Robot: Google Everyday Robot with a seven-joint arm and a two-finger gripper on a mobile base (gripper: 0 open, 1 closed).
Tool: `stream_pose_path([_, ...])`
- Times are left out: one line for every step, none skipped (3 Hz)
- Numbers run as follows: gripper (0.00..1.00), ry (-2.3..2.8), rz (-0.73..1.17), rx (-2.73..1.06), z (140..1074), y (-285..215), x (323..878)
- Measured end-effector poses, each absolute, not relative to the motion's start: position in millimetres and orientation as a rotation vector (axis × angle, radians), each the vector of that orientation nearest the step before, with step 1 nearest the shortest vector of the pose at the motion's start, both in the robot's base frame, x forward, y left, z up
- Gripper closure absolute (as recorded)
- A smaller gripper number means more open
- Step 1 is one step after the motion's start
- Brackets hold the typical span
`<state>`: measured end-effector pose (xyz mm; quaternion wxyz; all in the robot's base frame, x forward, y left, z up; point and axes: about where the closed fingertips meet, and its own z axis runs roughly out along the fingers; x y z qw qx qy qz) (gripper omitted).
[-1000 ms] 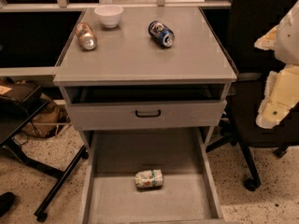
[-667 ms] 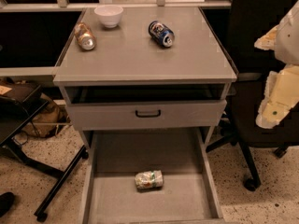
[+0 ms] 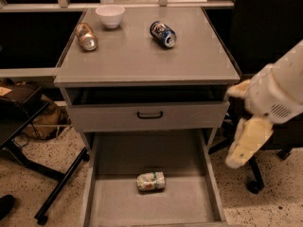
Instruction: Pick 7up can from middle drawer and place on counter
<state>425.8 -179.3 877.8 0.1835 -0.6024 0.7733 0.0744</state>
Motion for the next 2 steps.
stream_pose_path([0.0, 2.12, 0.481, -1.753, 793.6, -134.7, 407.2])
stream_pose_path([0.0, 2.12, 0.481, -1.753, 793.5, -134.7, 407.2])
